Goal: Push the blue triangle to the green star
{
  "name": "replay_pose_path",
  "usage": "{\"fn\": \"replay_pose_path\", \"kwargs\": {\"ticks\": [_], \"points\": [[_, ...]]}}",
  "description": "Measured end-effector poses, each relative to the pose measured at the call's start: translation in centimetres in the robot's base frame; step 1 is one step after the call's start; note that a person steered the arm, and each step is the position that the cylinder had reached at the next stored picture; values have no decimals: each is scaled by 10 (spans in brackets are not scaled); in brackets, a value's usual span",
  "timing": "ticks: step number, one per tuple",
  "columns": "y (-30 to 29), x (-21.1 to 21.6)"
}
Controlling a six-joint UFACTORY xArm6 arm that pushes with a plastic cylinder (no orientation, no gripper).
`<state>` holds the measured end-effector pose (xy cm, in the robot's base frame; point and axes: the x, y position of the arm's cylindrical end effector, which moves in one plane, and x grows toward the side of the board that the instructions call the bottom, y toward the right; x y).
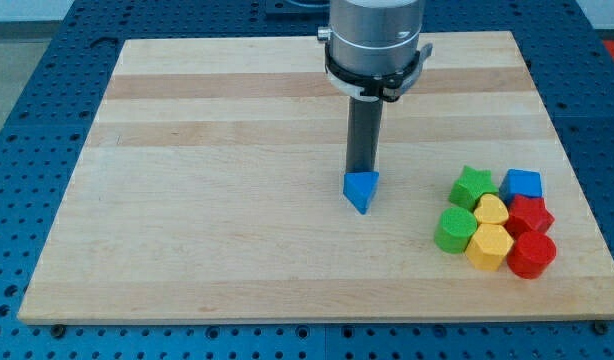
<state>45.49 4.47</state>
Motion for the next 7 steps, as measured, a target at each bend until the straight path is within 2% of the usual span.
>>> {"fn": "replay_pose_path", "kwargs": {"ticks": [2, 3, 4, 6, 7], "points": [[-54, -5], [-71, 23], [-50, 33], [44, 39], [60, 47]]}}
